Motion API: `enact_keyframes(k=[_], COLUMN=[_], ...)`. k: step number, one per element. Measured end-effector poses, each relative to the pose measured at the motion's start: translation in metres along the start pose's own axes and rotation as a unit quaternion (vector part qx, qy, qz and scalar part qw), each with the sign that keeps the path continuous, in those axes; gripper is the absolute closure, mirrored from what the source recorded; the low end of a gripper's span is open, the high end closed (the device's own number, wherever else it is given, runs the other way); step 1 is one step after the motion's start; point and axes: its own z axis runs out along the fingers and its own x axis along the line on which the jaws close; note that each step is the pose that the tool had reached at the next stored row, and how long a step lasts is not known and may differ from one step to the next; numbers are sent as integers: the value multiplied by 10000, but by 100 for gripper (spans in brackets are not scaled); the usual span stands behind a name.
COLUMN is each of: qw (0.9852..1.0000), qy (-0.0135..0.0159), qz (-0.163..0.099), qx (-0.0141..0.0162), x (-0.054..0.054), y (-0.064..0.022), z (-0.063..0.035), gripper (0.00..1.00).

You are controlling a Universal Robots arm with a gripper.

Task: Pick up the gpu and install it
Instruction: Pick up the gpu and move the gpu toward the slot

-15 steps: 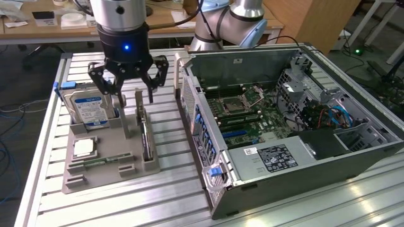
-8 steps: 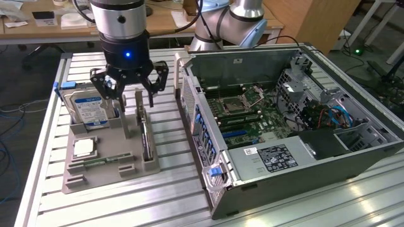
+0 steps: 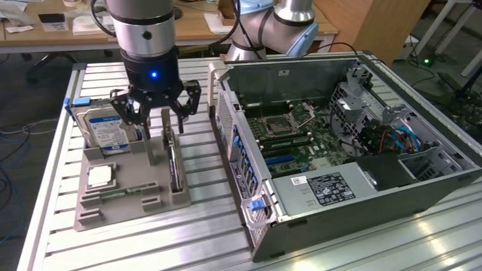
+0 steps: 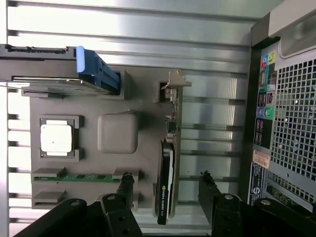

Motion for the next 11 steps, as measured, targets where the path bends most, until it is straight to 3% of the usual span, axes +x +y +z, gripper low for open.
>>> enact_keyframes(k=[11], qw=[10000], qy=[-5], qz=[67], qx=[15], x=[4], y=[5], z=[197], gripper=[35])
